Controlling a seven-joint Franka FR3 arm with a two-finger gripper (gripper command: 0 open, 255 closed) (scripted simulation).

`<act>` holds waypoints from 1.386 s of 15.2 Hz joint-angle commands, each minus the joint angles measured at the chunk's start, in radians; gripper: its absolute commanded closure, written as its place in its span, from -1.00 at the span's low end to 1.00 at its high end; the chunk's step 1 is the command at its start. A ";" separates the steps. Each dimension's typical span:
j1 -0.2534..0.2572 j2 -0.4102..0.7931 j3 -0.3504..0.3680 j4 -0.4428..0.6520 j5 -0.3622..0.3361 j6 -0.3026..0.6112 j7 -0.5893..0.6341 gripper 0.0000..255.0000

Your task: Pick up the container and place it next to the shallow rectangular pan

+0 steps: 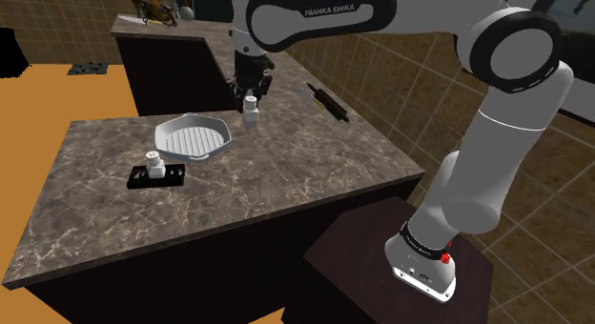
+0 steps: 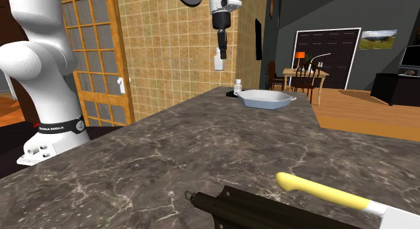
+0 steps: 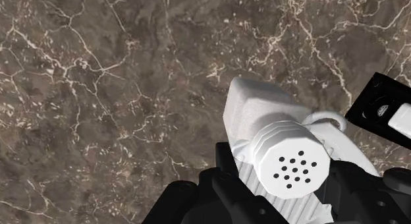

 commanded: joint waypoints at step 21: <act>0.161 0.367 0.061 0.395 -0.078 -0.051 0.221 1.00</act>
